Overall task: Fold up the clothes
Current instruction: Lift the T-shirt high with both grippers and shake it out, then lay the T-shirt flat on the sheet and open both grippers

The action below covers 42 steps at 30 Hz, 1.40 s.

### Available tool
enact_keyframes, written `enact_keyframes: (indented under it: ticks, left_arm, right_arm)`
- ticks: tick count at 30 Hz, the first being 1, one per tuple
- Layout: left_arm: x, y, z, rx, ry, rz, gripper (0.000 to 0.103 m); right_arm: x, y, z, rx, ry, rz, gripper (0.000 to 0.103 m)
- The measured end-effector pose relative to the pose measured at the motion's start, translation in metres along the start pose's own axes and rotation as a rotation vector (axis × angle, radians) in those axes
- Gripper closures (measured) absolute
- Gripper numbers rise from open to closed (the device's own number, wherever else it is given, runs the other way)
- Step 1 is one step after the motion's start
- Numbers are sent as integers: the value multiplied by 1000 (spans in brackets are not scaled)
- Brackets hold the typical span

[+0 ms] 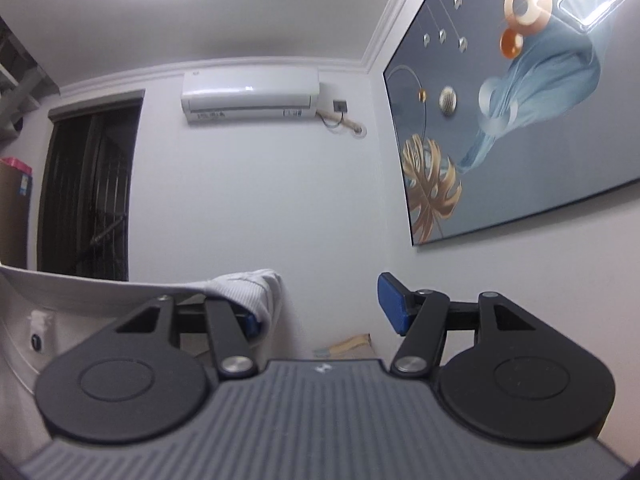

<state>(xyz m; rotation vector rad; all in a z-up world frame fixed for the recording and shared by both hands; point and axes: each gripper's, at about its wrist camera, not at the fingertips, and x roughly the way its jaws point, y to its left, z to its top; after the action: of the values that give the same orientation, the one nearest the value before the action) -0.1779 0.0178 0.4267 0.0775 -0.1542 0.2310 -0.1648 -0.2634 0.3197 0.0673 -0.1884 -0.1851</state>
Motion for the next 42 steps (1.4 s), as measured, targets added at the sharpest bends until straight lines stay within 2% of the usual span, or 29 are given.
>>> enact_keyframes:
  ticks: [3, 6, 10, 14, 17, 21, 26, 28, 30, 34, 36, 39, 41, 42]
  left_arm:
    - [58, -23, -39, 40, 87, -13, 4]
    - [125, -48, -79, 64, 148, -31, 4]
    - [215, -97, -145, 141, 163, -17, 4]
    - [307, -146, -219, 196, 184, -8, 2]
    - [385, -176, -290, 163, 247, -14, 2]
    - [490, -220, -412, 147, 373, -35, 2]
    - [583, -263, -561, 170, 588, -105, 4]
    - [607, -269, -608, 192, 655, -137, 5]
    - [620, -271, -645, 182, 721, -204, 5]
    - [633, -277, -694, 206, 872, -299, 4]
    - [633, -275, -699, 184, 919, -333, 4]
    - [639, -264, -696, 97, 964, -376, 0]
    - [639, -257, -689, 69, 992, -409, 0]
    - [640, -254, -686, 55, 1006, -426, 0]
  right_arm:
    - [50, 6, -35, 5, 76, -26, 42]
    - [117, 8, -76, 50, 184, -27, 42]
    - [215, 11, -134, 81, 286, -40, 42]
    - [319, 16, -206, 76, 386, -72, 42]
    - [395, 24, -272, 41, 440, -98, 42]
    - [487, 30, -381, -3, 496, -113, 43]
    - [579, 30, -519, -39, 653, -96, 44]
    - [599, 30, -564, -43, 737, -97, 44]
    - [612, 29, -600, -55, 820, -91, 44]
    - [620, 24, -638, -49, 984, -27, 44]
    - [630, 21, -645, 12, 1088, 51, 44]
    - [632, 20, -635, 58, 1119, 155, 42]
    - [626, 20, -625, 88, 1116, 166, 35]
    - [622, 19, -619, 100, 1110, 164, 36]
